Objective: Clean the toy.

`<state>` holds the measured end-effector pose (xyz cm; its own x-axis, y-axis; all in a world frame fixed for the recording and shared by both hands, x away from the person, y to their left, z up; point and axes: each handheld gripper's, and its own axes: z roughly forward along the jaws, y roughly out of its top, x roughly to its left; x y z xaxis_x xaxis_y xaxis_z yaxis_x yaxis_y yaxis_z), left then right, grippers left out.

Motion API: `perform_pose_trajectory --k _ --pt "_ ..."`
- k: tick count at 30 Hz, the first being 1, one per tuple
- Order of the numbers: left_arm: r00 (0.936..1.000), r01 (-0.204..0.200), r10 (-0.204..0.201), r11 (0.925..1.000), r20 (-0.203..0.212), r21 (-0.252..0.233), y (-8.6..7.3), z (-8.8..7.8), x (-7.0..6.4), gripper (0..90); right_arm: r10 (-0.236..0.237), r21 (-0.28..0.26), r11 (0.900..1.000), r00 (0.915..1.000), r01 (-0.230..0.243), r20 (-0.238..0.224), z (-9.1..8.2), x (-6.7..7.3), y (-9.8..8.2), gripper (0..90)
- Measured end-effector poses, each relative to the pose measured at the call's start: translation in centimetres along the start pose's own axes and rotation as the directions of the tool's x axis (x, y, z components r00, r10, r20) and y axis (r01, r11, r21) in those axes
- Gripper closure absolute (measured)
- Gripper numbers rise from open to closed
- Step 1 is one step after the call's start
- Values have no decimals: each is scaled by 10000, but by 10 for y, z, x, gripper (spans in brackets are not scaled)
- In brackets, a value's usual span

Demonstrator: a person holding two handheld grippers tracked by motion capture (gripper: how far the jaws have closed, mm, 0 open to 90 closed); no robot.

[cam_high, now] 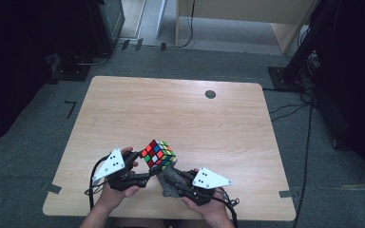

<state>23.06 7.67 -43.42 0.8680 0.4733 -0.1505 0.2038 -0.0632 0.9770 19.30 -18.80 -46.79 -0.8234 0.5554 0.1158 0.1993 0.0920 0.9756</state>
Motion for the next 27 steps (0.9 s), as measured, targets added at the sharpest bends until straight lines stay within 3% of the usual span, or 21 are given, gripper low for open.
perform_pose_trajectory --k 4,5,12,15,19,21,25,27 --pt "9999 7 -8 10000 123 70 0 2 -1 347 353 -740 9968 9973 -305 646 -12 -11 6 710" --pt "9999 36 -37 10000 145 63 0 2 -2 347 247 -785 9967 9974 -194 678 -13 -12 6 709" --pt "9996 179 -182 9997 218 151 -1 4 -2 347 -584 183 9981 9983 585 -78 7 5 -6 692" --pt "9994 212 -214 9997 254 78 0 3 -1 347 -729 52 9973 9972 728 195 3 3 -1 692" --pt "9993 256 -259 9996 251 121 0 3 0 347 -238 -662 9974 9963 293 820 -11 -8 5 691" --pt "9992 300 -302 9995 267 97 0 3 0 347 -392 -582 9974 9967 434 714 -9 -5 5 688" --pt "9993 312 -315 9994 195 166 -1 4 0 347 -834 205 9963 9965 834 11 6 8 -5 683" --pt "9994 323 -326 9992 141 243 -2 5 0 347 -1153 458 9923 9933 1155 -59 10 13 -6 683"
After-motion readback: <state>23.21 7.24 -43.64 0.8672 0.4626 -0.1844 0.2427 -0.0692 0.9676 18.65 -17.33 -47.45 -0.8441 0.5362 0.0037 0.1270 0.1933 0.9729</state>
